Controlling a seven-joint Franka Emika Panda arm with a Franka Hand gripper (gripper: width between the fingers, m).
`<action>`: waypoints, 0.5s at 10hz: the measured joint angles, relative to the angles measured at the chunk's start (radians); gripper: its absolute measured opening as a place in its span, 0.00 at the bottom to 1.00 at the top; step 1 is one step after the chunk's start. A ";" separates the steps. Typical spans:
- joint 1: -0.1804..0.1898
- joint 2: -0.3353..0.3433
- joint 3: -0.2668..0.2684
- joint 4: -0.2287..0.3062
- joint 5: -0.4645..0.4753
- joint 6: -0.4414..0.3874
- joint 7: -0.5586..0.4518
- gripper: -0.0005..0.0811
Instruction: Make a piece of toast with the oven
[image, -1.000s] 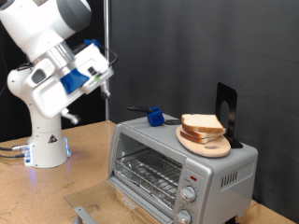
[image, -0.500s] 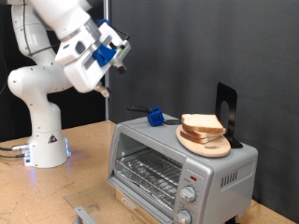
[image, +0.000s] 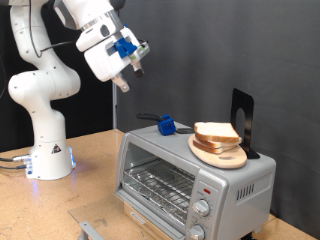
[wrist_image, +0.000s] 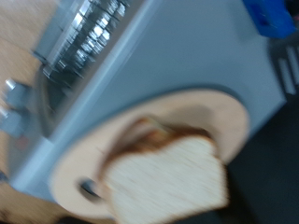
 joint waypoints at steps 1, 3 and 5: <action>0.030 -0.001 0.002 0.017 0.024 -0.020 -0.053 0.84; 0.067 -0.011 0.030 0.054 0.013 -0.089 -0.088 0.84; 0.073 -0.034 0.087 0.067 -0.036 -0.145 -0.051 0.84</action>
